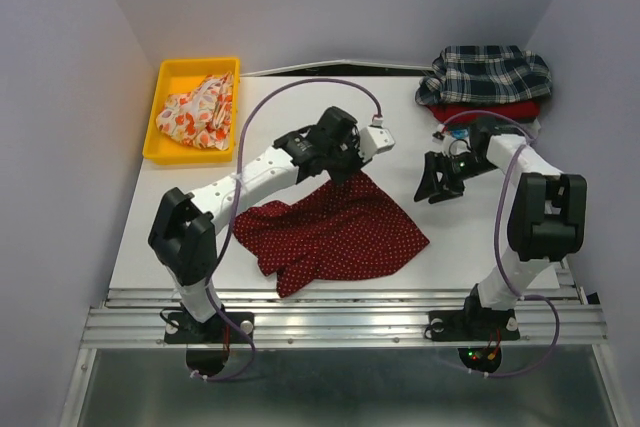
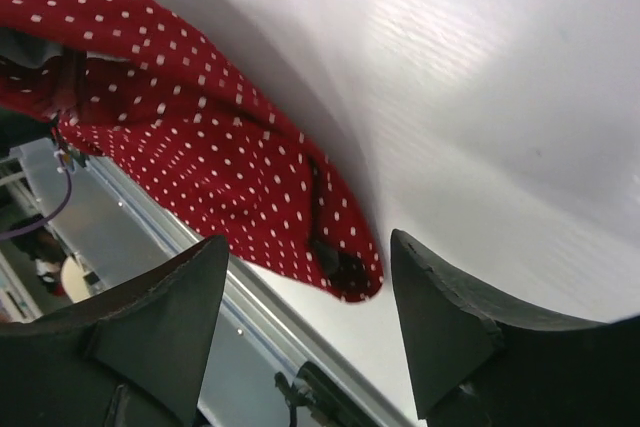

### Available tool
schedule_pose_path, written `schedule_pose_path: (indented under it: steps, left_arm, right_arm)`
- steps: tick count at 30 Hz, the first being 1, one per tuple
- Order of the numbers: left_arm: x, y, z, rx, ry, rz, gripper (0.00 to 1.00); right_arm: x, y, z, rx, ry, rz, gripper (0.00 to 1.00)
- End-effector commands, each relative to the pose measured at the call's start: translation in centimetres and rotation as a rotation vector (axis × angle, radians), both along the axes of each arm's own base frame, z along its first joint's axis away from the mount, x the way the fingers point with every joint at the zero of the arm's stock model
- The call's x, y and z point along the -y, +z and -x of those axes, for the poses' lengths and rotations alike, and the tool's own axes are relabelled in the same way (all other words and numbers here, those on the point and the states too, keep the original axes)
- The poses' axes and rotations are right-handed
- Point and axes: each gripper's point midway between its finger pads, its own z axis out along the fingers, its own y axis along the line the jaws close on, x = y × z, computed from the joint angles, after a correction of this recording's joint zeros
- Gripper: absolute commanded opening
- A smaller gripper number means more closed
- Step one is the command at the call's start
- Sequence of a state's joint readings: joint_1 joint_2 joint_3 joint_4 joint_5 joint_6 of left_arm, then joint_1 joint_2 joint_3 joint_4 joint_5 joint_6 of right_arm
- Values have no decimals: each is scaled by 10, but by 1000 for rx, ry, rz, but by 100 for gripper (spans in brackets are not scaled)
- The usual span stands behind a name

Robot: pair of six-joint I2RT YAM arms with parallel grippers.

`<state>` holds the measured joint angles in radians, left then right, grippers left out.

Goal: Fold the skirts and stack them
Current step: Flatten the skirt out

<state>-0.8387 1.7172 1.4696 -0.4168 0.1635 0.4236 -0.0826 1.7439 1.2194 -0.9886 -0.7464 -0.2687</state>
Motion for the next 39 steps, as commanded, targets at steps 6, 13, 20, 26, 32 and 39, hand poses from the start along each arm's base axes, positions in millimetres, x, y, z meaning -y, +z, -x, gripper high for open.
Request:
schedule_pose_path:
  steps: [6, 13, 20, 26, 32, 39]
  left_arm:
    - [-2, 51, -5, -125, -53, 162, 0]
    - [-17, 59, -27, -119, 3, 170, 0]
    - [-35, 81, -51, -83, 50, 188, 0]
    - [-45, 100, -59, -63, 62, 216, 0]
    - [-70, 120, -68, -7, 113, 221, 0]
    - [-148, 203, -126, 161, 265, 307, 0]
  right_arm:
    - [-60, -6, -25, 138, 150, -24, 70]
    - [-61, -25, -9, 113, 190, 25, 67]
    - [-50, -30, 13, 101, 229, 75, 68]
    - [-55, -27, 6, 131, 203, 53, 31]
    - [-42, 12, -48, 329, 134, 180, 1]
    - [1, 139, -128, 744, 86, 479, 1]
